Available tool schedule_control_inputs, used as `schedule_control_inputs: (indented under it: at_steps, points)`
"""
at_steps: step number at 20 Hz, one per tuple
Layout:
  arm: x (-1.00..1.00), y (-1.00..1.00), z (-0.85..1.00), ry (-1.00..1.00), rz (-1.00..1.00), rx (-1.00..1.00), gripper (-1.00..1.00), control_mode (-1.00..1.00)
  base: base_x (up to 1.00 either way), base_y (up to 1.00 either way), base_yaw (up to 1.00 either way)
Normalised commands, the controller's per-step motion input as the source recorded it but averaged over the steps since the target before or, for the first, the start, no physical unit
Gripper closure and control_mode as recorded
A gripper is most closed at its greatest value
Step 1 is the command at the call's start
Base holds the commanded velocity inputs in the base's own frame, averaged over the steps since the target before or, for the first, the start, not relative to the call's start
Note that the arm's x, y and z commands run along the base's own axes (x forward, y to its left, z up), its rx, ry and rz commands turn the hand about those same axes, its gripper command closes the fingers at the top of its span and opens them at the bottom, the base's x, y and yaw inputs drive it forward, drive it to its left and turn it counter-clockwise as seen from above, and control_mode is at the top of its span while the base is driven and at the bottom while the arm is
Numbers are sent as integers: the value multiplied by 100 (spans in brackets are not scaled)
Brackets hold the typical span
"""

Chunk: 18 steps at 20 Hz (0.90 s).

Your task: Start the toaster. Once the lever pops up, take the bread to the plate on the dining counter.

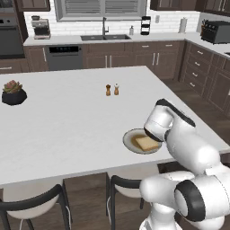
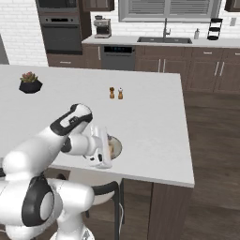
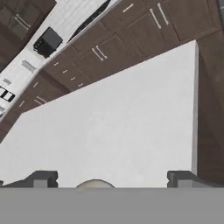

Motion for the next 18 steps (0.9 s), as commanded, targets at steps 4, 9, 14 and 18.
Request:
schedule_control_inputs:
  at_steps: [4, 9, 14, 18]
  points:
    - [-36, -30, 100, -13, -14, 0, -100, -100, 0, 0, 0]
    - [-39, -27, 100, -11, -19, 0, -100, -100, 0, 0, 0]
    - [-43, -17, 100, -17, -28, 0, -100, -100, 0, 0, 0]
    - [-56, -12, 100, -10, -40, 0, -100, -100, 0, 0, 0]
